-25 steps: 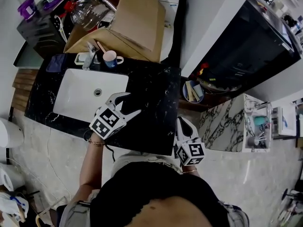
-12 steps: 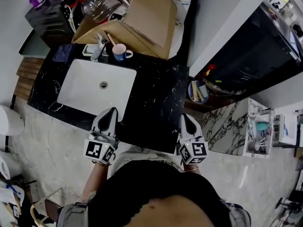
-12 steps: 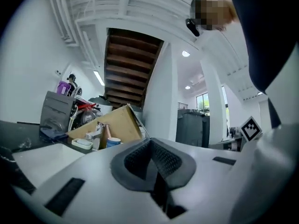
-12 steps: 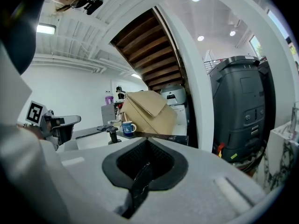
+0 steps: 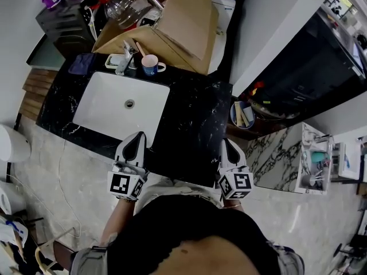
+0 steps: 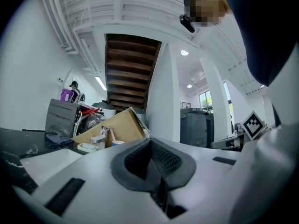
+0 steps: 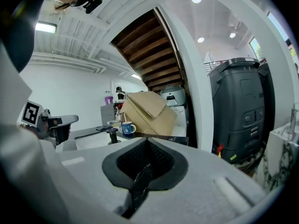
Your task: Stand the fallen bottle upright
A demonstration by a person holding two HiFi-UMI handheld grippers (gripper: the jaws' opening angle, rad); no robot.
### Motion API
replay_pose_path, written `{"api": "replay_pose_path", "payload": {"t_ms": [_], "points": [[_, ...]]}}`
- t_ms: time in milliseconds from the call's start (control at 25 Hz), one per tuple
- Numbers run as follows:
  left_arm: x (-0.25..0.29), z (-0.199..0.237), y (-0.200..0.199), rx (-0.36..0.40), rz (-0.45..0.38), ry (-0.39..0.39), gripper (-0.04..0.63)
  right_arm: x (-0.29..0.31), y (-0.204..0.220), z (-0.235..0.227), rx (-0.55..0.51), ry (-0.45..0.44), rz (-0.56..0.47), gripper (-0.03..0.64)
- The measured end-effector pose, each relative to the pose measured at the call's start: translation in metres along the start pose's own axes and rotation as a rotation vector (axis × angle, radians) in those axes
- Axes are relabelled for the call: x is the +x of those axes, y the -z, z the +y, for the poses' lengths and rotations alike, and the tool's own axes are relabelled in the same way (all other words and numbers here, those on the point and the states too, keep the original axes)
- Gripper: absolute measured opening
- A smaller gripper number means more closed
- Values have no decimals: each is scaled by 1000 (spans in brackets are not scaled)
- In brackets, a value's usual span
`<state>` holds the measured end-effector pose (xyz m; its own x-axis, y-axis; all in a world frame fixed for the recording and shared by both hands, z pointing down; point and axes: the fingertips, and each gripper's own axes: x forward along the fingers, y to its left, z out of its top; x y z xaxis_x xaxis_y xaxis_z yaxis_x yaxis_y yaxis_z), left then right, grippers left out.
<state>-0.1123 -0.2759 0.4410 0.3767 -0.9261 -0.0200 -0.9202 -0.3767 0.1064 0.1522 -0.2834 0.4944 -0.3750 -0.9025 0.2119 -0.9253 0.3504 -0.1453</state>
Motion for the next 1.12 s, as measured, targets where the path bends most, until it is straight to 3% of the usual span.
{"api": "replay_pose_path", "payload": {"t_ms": [1120], "points": [[4,6,24,-2,84,-20,2,3,8,0,-48,16,45,5]]}}
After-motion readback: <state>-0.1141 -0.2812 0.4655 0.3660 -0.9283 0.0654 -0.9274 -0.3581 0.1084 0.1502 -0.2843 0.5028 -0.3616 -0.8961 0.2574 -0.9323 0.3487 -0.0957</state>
